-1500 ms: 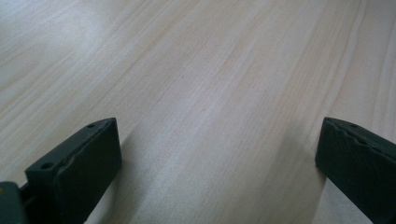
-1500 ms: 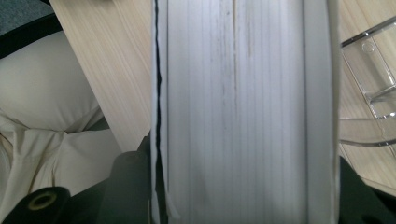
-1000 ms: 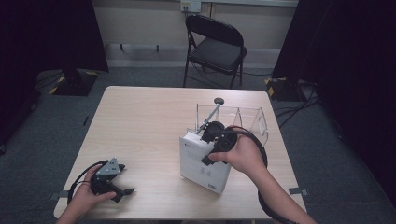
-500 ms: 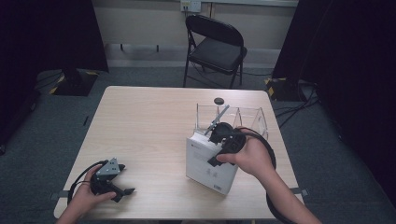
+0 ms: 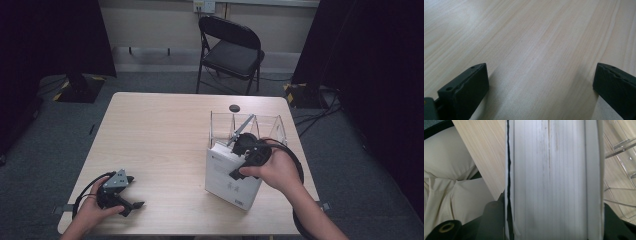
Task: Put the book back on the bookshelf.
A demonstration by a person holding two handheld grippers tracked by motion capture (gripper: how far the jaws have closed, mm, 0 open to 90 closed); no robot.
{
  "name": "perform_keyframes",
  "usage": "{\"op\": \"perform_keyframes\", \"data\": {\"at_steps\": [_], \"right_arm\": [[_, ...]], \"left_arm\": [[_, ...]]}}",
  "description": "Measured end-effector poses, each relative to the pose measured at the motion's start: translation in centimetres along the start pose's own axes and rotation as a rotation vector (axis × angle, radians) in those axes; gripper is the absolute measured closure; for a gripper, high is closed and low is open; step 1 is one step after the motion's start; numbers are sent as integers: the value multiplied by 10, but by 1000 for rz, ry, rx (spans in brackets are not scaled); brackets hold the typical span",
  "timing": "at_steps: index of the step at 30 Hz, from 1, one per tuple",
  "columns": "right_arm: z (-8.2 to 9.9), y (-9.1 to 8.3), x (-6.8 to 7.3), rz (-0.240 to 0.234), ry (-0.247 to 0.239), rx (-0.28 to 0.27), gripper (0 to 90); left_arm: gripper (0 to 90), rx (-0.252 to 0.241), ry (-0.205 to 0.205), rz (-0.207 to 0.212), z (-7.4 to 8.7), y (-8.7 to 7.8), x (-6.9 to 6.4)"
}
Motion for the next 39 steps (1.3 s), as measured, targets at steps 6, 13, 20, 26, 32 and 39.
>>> {"op": "perform_keyframes", "data": {"at_steps": [6,13,20,26,32,39], "right_arm": [[5,-1,-1,7,-7,-6,522],[12,-3,-2,3,8,-4,522],[24,-9,-6,13,32,-1,522],[30,-13,-9,21,44,-8,523],[36,-15,-13,20,59,-10,522],[43,-18,-15,27,75,-5,522]], "left_arm": [[0,0,0,0,0,0,0],[0,0,0,-5,0,0,0],[0,0,0,0,0,0,0],[0,-1,0,0,0,0,0],[0,0,0,-5,0,0,0],[0,-1,0,0,0,0,0]]}}
Point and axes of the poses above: each handheld gripper's, and its own axes: y roughly forward along the jaws, z roughly out of its underside, x roughly to its left, the point moved 3 cm from there along y, roughly forward along the jaws, and after that the axes turned 5 degrees about -z, right-handed, at the moved point
